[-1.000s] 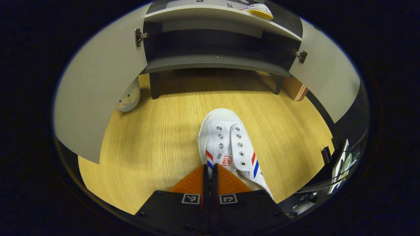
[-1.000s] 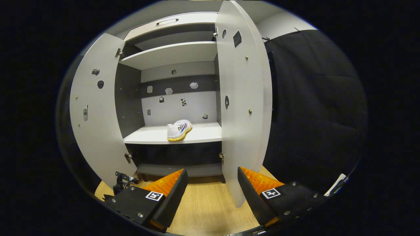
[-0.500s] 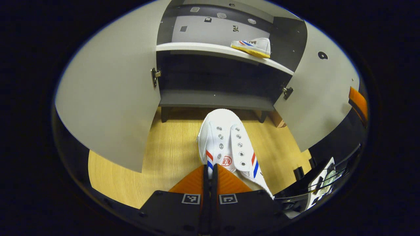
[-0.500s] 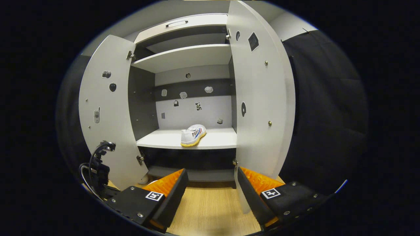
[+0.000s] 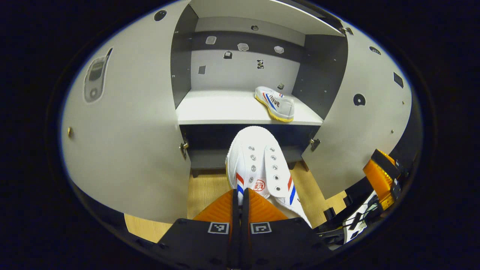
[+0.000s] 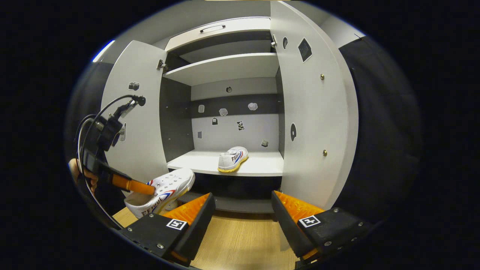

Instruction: Grab one shoe with the right hand and put it into the shoe cabinet, grab the other shoe with the left hand and put it into the shoe cabinet; then close the right door with the right hand and the left door with the left hand.

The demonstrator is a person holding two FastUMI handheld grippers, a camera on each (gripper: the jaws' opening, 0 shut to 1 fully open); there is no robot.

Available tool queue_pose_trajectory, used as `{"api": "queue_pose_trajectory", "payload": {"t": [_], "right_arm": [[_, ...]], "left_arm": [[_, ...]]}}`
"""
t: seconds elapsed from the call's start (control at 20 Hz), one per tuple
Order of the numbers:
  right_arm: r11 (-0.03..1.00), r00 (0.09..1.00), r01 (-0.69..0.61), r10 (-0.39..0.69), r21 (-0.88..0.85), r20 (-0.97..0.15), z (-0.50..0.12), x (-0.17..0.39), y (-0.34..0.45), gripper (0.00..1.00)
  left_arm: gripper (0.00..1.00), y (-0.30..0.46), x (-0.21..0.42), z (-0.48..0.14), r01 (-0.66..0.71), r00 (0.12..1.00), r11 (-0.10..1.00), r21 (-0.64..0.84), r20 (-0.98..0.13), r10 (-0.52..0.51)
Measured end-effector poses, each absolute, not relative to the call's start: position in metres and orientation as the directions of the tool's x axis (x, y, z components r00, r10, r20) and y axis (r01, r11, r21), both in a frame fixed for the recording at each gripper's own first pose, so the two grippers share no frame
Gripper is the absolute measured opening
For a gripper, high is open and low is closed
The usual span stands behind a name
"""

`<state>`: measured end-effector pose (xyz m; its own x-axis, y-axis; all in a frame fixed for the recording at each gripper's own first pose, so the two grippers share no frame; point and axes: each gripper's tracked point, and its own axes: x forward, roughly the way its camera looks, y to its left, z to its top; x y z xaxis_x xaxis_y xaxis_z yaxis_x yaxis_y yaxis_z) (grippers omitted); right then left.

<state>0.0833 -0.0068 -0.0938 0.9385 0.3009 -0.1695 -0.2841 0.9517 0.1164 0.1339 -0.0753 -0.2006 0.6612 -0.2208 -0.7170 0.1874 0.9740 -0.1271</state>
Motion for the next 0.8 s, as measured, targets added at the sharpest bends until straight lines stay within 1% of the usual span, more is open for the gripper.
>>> {"api": "queue_pose_trajectory", "payload": {"t": [0.15, 0.25, 0.5, 0.8], "right_arm": [[0.950, 0.939, -0.290, 0.305, 0.114, -0.161, -0.092, 0.085, -0.007, 0.93], [0.952, 0.941, -0.286, 0.301, 0.114, -0.157, -0.092, 0.086, -0.008, 0.93], [0.953, 0.942, -0.275, 0.293, 0.124, -0.163, -0.093, 0.091, -0.008, 0.93], [0.953, 0.941, -0.270, 0.292, 0.135, -0.174, -0.093, 0.096, 0.000, 0.93]], "left_arm": [[0.07, -0.073, 0.175, -0.166, 0.178, 0.699, 0.975, -0.136, -0.679, -0.222], [0.07, -0.074, 0.208, -0.160, 0.169, 0.716, 0.976, -0.140, -0.663, -0.220], [0.07, -0.083, 0.262, -0.158, 0.136, 0.713, 0.975, -0.176, -0.666, -0.220], [0.06, -0.084, 0.327, -0.178, 0.116, 0.700, 0.983, -0.139, -0.691, -0.181]]}}
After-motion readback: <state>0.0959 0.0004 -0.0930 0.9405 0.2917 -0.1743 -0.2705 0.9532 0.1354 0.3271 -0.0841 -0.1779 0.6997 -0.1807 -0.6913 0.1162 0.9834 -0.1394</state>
